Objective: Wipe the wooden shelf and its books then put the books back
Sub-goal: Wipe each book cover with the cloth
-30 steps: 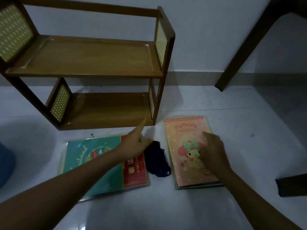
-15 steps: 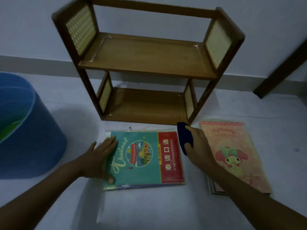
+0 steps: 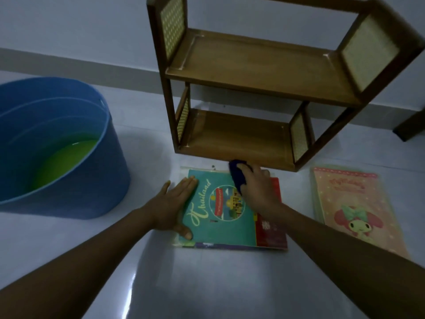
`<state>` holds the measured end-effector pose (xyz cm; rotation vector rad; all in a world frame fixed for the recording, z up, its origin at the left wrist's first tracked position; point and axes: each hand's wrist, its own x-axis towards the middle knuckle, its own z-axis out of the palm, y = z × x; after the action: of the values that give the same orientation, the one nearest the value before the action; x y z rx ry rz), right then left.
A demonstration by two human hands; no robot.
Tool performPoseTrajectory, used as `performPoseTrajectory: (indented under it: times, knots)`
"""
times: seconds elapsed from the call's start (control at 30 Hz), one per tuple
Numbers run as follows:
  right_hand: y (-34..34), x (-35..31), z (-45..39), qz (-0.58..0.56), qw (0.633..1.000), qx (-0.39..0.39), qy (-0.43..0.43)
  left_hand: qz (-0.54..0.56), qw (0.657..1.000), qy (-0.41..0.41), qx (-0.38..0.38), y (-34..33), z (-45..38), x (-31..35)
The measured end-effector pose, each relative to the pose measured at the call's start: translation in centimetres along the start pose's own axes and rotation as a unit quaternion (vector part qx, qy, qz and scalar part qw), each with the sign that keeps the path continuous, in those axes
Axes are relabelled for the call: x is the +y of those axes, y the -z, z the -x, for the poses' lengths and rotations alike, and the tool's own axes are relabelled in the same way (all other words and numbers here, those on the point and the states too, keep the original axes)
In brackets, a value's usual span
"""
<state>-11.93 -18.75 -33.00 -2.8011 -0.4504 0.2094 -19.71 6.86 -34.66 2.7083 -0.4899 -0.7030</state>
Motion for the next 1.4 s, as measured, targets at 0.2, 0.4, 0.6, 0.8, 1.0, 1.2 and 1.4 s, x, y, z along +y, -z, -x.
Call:
performPoseTrajectory:
  times: [0.2, 0.4, 0.6, 0.8, 1.0, 1.2, 1.4]
  knots:
    - [-3.4, -8.0, 7.7, -0.028, 0.959, -0.086, 0.269, 0.07, 0.997, -0.001, -0.02, 1.2, -0.1, -0.9]
    - [-1.2, -4.2, -0.4, 0.021, 0.99, -0.031, 0.137, 0.15, 0.987, 0.035, -0.052, 2.6, 1.7, -0.9]
    - [-2.5, -6.0, 7.6, 0.013, 0.91, -0.131, 0.392, 0.051, 0.996, 0.012, -0.076, 3.0, 0.7, -0.1]
    - [0.4, 5.5, 7.4, -0.022, 1.0, 0.016, 0.012, -0.073, 0.995, -0.022, -0.06, 1.6, 0.5, 3.6]
    - [-1.1, 4.6, 14.7, 0.035, 0.972, -0.038, 0.229, -0.097, 0.994, -0.047, -0.035, -1.8, -1.3, 9.0]
    - [2.4, 12.0, 11.2, 0.024, 0.995, 0.035, -0.096, -0.203, 0.979, -0.012, 0.021, -2.7, -2.0, 12.0]
    - [0.0, 11.2, 11.7, -0.014, 0.989, -0.09, -0.12, -0.21, 0.977, 0.0, 0.033, -3.8, -3.7, 12.8]
